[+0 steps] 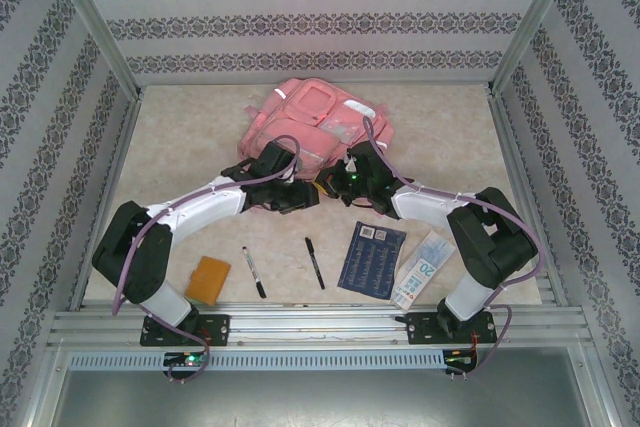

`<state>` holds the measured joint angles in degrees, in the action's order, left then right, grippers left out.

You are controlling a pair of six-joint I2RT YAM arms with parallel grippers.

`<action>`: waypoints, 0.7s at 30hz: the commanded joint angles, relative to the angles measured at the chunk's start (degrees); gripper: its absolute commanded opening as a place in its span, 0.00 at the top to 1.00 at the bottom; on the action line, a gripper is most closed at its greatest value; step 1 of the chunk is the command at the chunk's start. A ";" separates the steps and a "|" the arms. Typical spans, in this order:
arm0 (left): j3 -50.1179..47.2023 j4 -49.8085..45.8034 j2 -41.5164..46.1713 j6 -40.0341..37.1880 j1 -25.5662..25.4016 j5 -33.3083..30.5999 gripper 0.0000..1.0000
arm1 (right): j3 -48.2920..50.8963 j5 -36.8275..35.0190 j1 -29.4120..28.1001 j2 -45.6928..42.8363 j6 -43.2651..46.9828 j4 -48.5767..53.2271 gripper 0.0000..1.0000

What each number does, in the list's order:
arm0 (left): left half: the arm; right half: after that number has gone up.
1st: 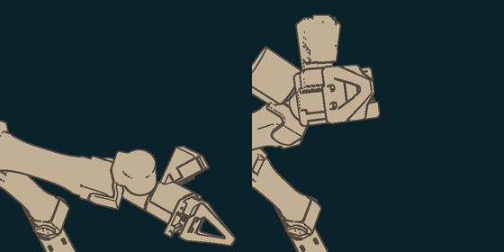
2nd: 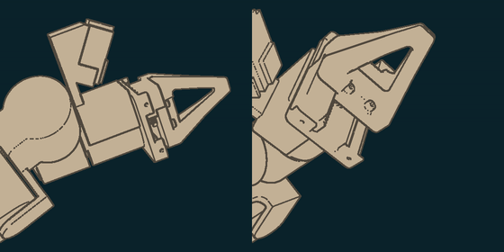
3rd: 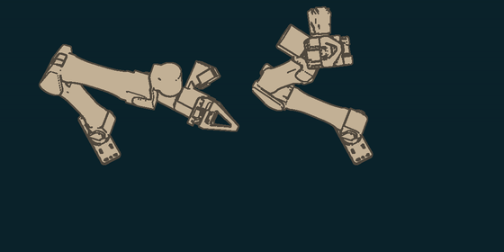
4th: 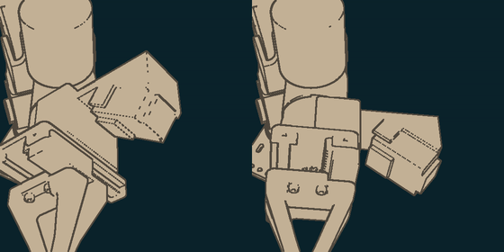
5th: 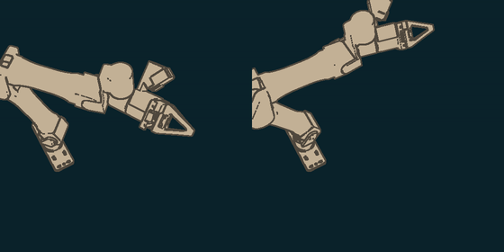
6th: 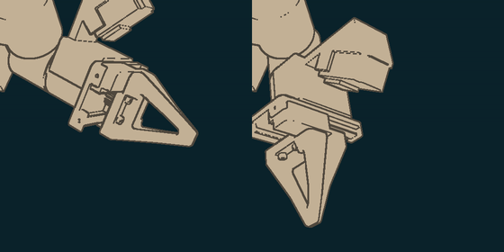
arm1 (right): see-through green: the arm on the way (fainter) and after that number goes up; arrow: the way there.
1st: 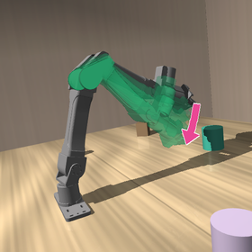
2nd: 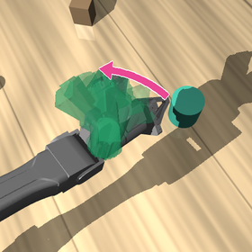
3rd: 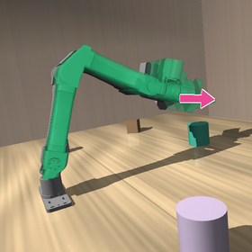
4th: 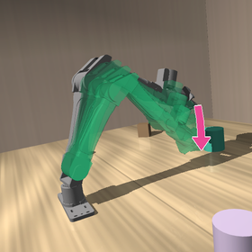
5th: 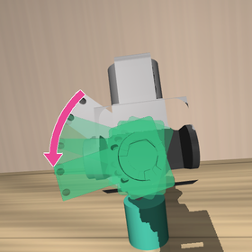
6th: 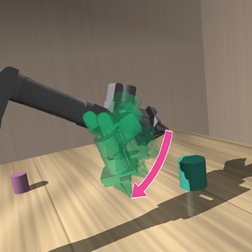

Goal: Pack the student bag

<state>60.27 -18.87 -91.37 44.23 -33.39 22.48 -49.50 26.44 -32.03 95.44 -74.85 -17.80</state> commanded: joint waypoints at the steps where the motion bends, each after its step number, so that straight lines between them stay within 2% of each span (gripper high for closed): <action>1: 2.59 -0.69 -1.20 -0.02 -0.80 -5.91 0.57 | -0.25 2.04 -0.65 -1.13 1.04 -5.46 1.00; 5: 3.07 -0.99 -3.38 -0.28 -1.04 -7.81 0.57 | -0.33 2.04 -0.92 -1.48 0.67 -5.99 1.00; 11: 4.80 -1.86 -5.54 -1.71 -1.37 -10.38 0.63 | -0.34 2.30 -0.99 -2.16 0.24 -5.93 1.00; 13: 5.42 -2.04 -5.83 -1.95 -1.42 -10.86 0.68 | -0.12 2.30 -1.05 -2.61 0.16 -5.91 1.00; 15: 5.47 -1.63 -5.92 -2.49 -1.44 -10.92 0.79 | 0.23 2.05 -1.07 -3.27 0.36 -5.84 1.00; 21: 4.41 -1.69 -3.71 -5.64 -1.34 -10.52 0.92 | 1.12 1.69 0.15 -4.21 3.09 -3.69 1.00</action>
<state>64.12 -20.12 -96.73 41.39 -34.20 13.67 -48.82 26.61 -32.36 94.39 -74.35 -18.46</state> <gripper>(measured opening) 0.091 0.046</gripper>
